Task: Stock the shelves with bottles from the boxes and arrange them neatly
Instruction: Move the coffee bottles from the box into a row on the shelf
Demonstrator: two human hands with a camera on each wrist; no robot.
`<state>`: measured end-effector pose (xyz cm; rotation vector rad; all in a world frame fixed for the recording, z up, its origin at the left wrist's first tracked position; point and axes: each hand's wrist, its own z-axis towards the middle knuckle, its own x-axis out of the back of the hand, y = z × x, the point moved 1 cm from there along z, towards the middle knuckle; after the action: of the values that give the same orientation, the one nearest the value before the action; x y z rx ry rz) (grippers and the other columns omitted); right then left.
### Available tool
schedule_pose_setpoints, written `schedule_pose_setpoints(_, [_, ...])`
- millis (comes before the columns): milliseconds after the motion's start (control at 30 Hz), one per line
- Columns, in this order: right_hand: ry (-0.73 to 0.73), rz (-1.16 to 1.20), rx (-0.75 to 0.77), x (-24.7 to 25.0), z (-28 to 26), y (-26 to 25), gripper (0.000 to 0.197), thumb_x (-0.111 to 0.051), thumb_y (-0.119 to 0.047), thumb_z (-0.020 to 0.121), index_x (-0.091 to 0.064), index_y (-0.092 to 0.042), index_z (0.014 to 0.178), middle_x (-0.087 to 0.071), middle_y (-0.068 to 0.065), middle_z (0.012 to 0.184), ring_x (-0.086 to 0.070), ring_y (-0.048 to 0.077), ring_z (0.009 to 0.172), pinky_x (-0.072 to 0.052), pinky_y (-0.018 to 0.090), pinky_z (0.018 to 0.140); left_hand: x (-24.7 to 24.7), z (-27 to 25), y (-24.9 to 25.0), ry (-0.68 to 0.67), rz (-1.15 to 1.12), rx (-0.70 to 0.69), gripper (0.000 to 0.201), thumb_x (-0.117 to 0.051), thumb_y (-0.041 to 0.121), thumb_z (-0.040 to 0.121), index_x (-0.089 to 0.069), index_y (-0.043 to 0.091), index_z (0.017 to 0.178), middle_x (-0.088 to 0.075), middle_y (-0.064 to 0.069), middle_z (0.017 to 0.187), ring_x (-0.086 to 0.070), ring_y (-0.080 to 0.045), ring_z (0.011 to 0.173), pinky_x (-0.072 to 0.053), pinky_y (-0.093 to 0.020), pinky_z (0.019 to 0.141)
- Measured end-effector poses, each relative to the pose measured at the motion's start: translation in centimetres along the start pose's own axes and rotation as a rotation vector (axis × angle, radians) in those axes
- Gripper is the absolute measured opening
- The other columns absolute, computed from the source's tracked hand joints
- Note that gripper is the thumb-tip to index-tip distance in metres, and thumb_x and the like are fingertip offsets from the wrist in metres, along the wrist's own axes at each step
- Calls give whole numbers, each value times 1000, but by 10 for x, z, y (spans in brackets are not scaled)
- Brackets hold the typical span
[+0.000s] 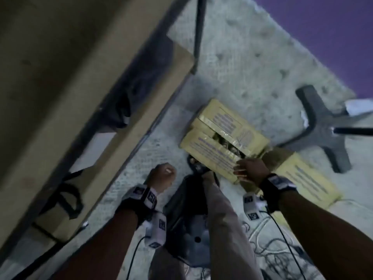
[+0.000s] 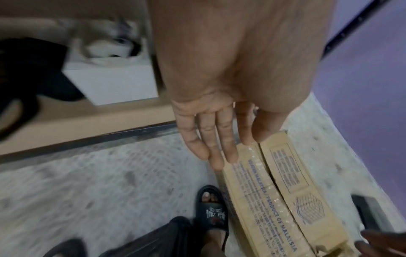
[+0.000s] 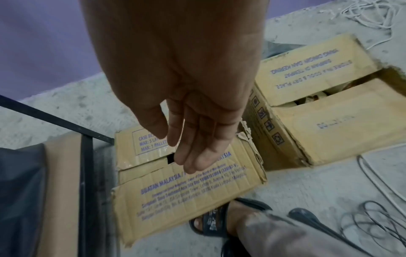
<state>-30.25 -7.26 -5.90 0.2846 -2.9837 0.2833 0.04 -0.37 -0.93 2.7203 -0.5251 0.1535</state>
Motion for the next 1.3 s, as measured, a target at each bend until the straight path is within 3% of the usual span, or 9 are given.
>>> schedule_pose_setpoints(67, [17, -36, 19, 9, 34, -1, 23, -51, -16, 102, -63, 3, 106, -68, 18, 85, -66, 32, 76, -55, 37, 69, -12, 43, 17, 64, 186, -120, 18, -56, 22, 95, -65, 9, 103, -69, -18, 104, -65, -35, 96, -54, -44, 85])
schedule_pose_setpoints(200, [-2, -79, 15, 19, 100, 9, 33, -45, -17, 104, -61, 9, 117, -66, 19, 88, -62, 29, 72, -53, 36, 72, -39, 112, 50, 176, 493, -326, 17, -52, 16, 91, -65, 11, 102, -69, -18, 96, -65, -37, 89, -53, -40, 74])
schedule_pose_setpoints(433, [73, -804, 357, 24, 175, 44, 36, -50, -5, 91, -63, -1, 125, -56, 22, 126, -56, 40, 113, -47, 40, 89, -98, 204, 71, 140, 1014, -707, 47, -54, 14, 83, -54, 12, 130, -51, -12, 133, -45, -31, 125, -43, -46, 91])
schedule_pose_setpoints(533, [164, -959, 412, 19, 185, 59, 48, -52, -13, 89, -53, -12, 137, -45, 16, 136, -44, 38, 125, -41, 49, 99, -115, 230, 71, 14, 1256, -625, 63, -53, 29, 89, -31, 22, 149, -35, -6, 151, -29, -27, 141, -32, -52, 106])
schedule_pose_setpoints(667, [126, -966, 400, 21, 184, 61, 38, -51, -16, 90, -54, -14, 128, -59, 14, 125, -54, 36, 118, -39, 52, 99, -125, 239, 68, -32, 1295, -576, 58, -50, 39, 93, -34, 22, 146, -55, -8, 132, -46, -31, 123, -29, -53, 106])
schedule_pose_setpoints(833, [77, -624, 371, 39, 160, 34, 53, -55, -16, 88, -44, -15, 140, -64, 18, 119, -61, 36, 108, -47, 35, 81, -121, 200, 70, 202, 1124, -776, 31, -54, 36, 91, -66, 10, 104, -68, -14, 91, -60, -35, 89, -43, -45, 84])
schedule_pose_setpoints(1000, [347, -500, 431, 48, 125, 16, 43, -56, -19, 87, -43, -11, 128, -67, 17, 107, -63, 38, 97, -49, 36, 76, -107, 156, 44, -6, 1082, -663, 52, -31, 49, 95, -64, 10, 105, -66, -13, 76, -63, -34, 71, -48, -40, 64])
schedule_pose_setpoints(1167, [544, -479, 553, 47, 114, 15, 21, -55, -19, 89, -48, -8, 106, -67, 14, 91, -64, 37, 81, -49, 37, 67, -102, 163, -2, -338, 1258, -310, 48, -42, 39, 99, -38, 18, 142, -60, -9, 124, -58, -30, 112, -49, -41, 88])
schedule_pose_setpoints(1300, [631, -457, 666, 48, 119, 30, 20, -55, -14, 90, -54, -3, 106, -68, 19, 95, -63, 38, 83, -50, 42, 69, -111, 188, 2, -220, 1232, -370, 40, -45, 33, 97, -48, 17, 134, -60, -11, 121, -58, -31, 108, -50, -40, 83])
